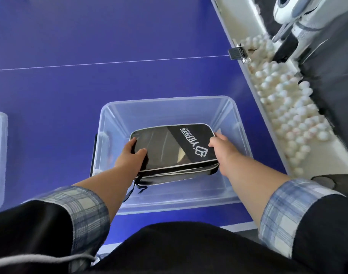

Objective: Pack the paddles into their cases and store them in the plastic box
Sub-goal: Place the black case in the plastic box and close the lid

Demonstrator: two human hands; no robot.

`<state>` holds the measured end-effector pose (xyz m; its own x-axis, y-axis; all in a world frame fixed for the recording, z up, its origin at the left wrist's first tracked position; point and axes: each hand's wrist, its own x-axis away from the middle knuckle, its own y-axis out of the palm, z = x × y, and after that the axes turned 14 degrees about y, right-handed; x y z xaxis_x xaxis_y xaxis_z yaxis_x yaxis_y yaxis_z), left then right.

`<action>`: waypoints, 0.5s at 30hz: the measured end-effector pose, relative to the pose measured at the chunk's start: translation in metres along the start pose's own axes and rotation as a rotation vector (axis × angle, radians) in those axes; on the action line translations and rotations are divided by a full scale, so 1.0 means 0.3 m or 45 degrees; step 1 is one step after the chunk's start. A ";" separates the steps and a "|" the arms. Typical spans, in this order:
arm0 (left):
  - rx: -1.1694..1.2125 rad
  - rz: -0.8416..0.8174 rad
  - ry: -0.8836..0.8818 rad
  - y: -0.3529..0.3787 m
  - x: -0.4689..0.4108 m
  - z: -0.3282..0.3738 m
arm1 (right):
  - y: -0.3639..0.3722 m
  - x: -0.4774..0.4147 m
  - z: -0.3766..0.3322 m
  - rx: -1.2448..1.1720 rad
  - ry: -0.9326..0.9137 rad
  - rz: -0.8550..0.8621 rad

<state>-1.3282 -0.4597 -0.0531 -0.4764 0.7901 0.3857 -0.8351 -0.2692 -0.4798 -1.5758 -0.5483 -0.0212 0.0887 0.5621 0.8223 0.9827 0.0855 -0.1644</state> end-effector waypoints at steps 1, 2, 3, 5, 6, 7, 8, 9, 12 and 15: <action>-0.022 0.001 0.003 0.009 -0.003 -0.015 | 0.001 -0.014 0.011 0.002 0.022 0.023; -0.038 -0.005 0.011 0.015 -0.007 -0.027 | 0.001 -0.026 0.019 0.000 0.032 0.038; -0.054 -0.012 0.013 0.017 -0.011 -0.035 | 0.003 -0.036 0.024 -0.004 0.040 0.041; -0.136 -0.028 0.009 0.014 -0.012 -0.039 | 0.008 -0.046 0.029 0.032 0.057 0.041; -0.205 -0.044 0.013 0.014 -0.006 -0.037 | 0.011 -0.043 0.034 0.080 0.059 0.057; -0.267 -0.062 0.025 0.017 0.002 -0.036 | 0.014 -0.039 0.041 0.133 0.052 0.082; -0.304 -0.079 0.038 0.022 0.009 -0.034 | 0.014 -0.034 0.048 0.184 0.033 0.111; -0.330 -0.095 0.047 0.028 0.014 -0.030 | 0.011 -0.031 0.053 0.232 0.003 0.133; -0.465 -0.151 0.039 0.030 0.032 0.004 | -0.001 -0.013 0.047 0.389 -0.110 0.148; -0.604 -0.160 0.086 0.030 0.077 0.055 | 0.011 0.026 0.010 0.772 -0.359 0.236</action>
<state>-1.3510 -0.4530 -0.0356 -0.3482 0.8385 0.4191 -0.6601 0.0982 -0.7447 -1.5724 -0.5413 -0.0170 0.1198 0.7970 0.5920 0.6836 0.3663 -0.6313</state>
